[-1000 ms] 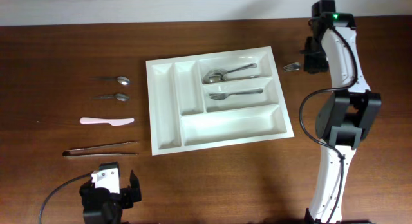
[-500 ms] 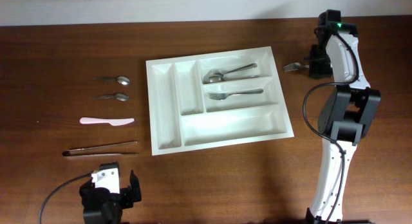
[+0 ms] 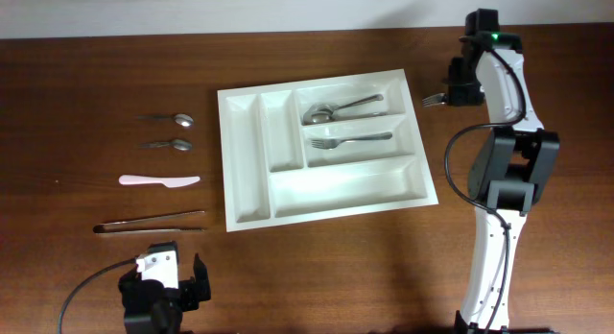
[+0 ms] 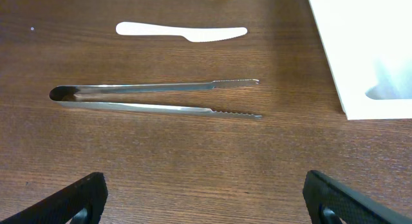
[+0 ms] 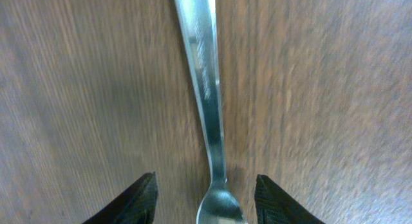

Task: Pack container
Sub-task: 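Lower the right gripper and grasp the fork's handle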

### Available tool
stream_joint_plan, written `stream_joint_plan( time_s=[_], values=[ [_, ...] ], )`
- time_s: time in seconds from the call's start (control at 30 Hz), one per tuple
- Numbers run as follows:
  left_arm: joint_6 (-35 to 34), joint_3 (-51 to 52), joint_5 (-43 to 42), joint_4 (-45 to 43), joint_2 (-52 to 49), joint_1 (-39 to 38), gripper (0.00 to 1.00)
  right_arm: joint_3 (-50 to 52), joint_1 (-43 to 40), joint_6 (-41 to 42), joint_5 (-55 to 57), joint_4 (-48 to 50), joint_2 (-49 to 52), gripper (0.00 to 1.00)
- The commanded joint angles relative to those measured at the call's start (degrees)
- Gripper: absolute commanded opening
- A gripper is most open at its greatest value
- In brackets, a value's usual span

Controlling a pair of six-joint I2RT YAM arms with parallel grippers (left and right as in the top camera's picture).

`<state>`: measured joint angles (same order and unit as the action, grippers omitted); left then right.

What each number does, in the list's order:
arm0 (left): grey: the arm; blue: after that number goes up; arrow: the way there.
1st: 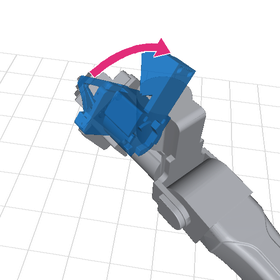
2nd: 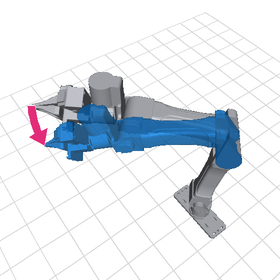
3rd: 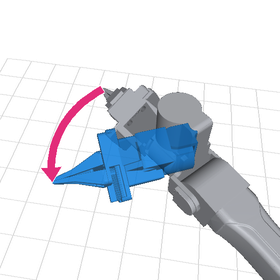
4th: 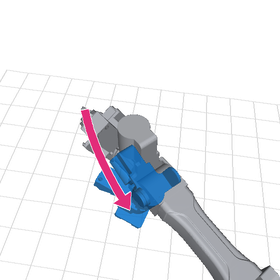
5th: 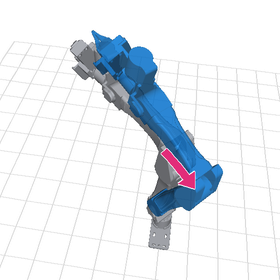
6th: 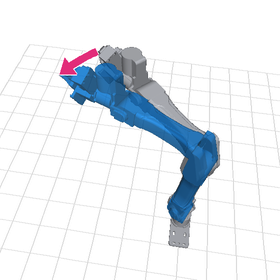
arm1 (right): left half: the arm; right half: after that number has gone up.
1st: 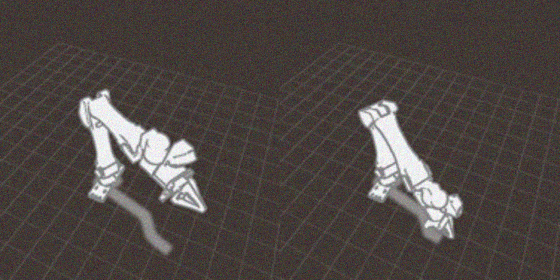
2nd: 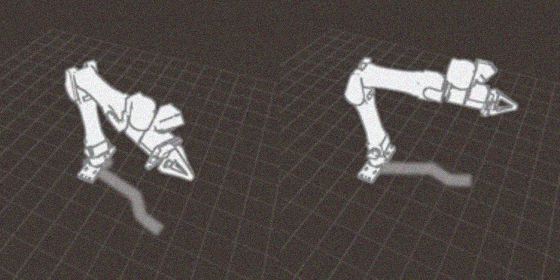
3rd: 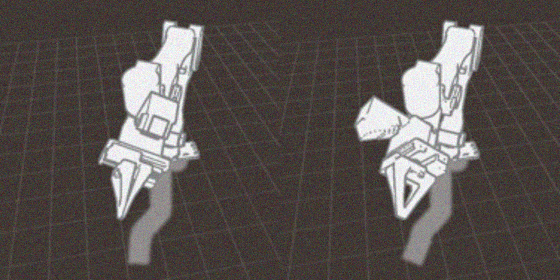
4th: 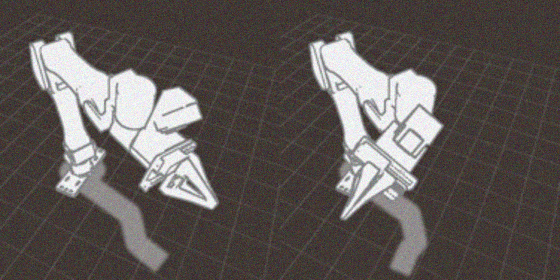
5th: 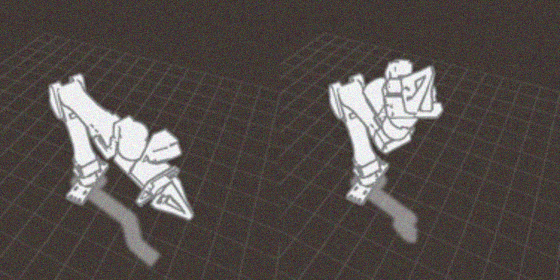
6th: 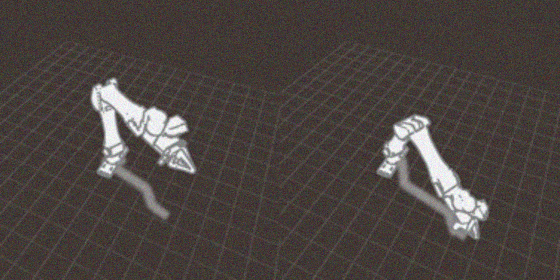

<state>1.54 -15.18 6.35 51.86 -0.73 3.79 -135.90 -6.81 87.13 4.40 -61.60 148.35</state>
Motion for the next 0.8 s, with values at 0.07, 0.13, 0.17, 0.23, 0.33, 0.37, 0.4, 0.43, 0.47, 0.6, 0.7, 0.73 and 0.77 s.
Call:
stream_joint_plan(
  time_s=[0.07, 0.13, 0.17, 0.23, 0.33, 0.37, 0.4, 0.43, 0.47, 0.6, 0.7, 0.73, 0.77],
  values=[
    [0.9, 0.2, -0.4, 0.0, 0.4, 0.3, 0.99, 0.1, 1.6, -0.3, -0.3, 0.7, 0.1, 0.58],
    [0.9, 0.2, -0.4, 0.0, 0.4, 0.3, 0.99, 0.1, 1.7, -0.3, -0.3, 0.6, 0.1, 0.59],
    [0.9, 0.2, -0.4, 0.0, 0.4, 0.3, 0.99, 0.1, 1.7, -0.3, -0.3, 0.5, 0.1, 0.59],
    [0.9, 0.2, -0.4, 0.0, 0.4, 0.3, 0.99, 0.3, 1.7, -0.3, 0.5, 0.5, 0.1, 0.59],
    [0.9, 0.2, -0.4, 0.0, 0.4, 0.3, 0.99, 0.4, 1.6, -0.3, 0.8, 0.5, 0.3, 0.59],
    [0.9, 0.2, -0.4, 0.0, 0.4, 0.3, 0.99, 0.4, 1.6, -0.4, 0.8, 0.5, 0.5, 0.59],
    [0.9, 0.2, -0.4, 0.0, 0.4, 0.3, 0.99, 0.4, 1.6, -0.3, 1.0, 0.5, 0.7, 0.59],
    [0.9, 0.2, -0.4, 0.0, 0.4, 0.3, 0.99, 0.4, 1.6, -0.3, 1.0, 0.5, 1.0, 0.59],
    [0.9, 0.2, -0.4, 0.0, 0.4, 0.3, 0.99, 0.4, 1.6, -0.3, 0.9, 0.3, 1.2, 0.59],
    [0.9, 0.2, -0.4, 0.0, 0.4, 0.3, 0.99, 0.4, 1.6, -0.3, 0.9, -1.5, 3.2, 0.59],
    [0.9, 0.2, -0.4, 0.0, 0.4, 0.3, 0.99, 0.5, 1.4, -0.3, 1.2, -2.0, 4.4, 0.59],
    [0.9, 0.2, -0.4, 0.0, 0.4, 0.3, 0.99, 0.5, 1.4, -0.3, 1.2, -2.0, 4.4, 0.59],
    [0.9, 0.2, -0.4, 0.0, 0.4, 0.3, 0.99, 0.5, 1.2, -0.3, 1.2, -2.0, 4.4, 0.59]
  ],
)
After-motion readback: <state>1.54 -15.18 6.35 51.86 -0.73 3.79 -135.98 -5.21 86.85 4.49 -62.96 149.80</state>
